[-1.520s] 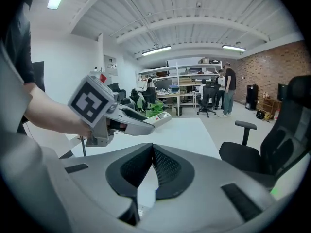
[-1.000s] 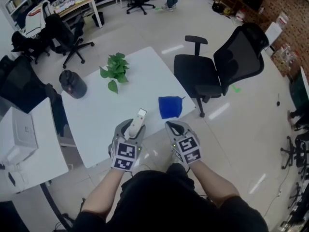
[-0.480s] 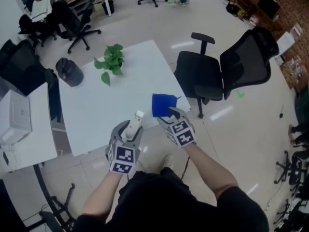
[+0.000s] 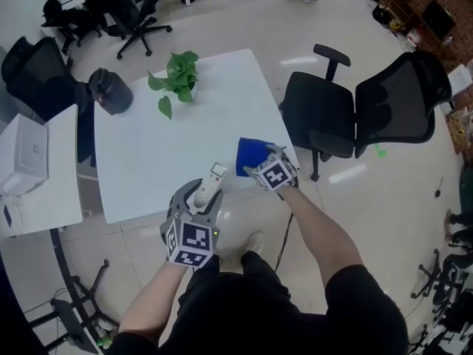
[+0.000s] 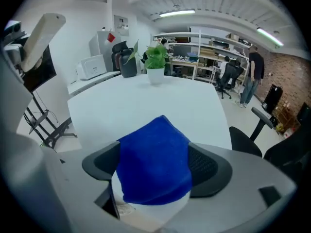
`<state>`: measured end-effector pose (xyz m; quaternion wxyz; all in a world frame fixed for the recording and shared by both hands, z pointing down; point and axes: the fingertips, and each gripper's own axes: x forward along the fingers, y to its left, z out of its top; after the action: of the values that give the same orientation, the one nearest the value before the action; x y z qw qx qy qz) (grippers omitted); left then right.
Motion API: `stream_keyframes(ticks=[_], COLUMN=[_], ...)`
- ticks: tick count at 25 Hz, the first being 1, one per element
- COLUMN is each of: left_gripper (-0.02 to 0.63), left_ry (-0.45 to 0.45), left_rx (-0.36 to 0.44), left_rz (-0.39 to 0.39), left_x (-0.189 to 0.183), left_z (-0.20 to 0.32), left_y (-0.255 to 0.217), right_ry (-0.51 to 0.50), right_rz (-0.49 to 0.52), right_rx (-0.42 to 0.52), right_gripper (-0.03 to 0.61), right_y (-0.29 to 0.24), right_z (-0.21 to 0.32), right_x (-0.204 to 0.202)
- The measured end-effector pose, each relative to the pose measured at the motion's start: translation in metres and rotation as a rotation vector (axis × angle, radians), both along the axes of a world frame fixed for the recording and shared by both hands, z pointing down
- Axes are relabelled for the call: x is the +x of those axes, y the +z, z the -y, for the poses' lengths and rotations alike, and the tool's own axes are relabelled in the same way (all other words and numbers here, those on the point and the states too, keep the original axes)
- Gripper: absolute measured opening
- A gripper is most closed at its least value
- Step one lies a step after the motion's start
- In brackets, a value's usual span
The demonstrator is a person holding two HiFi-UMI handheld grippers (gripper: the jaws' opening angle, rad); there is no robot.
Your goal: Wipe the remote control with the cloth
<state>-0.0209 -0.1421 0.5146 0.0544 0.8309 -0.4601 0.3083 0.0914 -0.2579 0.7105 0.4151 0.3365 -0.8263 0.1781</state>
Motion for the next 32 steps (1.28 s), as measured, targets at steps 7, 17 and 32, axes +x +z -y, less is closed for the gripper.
stream_keyframes(ticks=[7,17,32], left_gripper=[0.206,0.206,0.206], left_ry=[-0.007,-0.008,0.058], left_rx=[0.001,0.021,0.206], left_rz=[0.02,0.024,0.153], left_x=[0.002,-0.002,-0.013], left_z=[0.006,0.004,-0.002], left_y=[-0.003,-0.011,-0.053], right_ry=[0.02,0.14,0.025], right_rz=[-0.059,-0.01,0.402], right_rx=[-0.063,-0.089,0.336], right_gripper=[0.439,0.12,0.107], right_y=[0.024,0.014,-0.267], right_z=[0.008,-0.006,-0.1], right_x=[0.005,0.016,-0.022])
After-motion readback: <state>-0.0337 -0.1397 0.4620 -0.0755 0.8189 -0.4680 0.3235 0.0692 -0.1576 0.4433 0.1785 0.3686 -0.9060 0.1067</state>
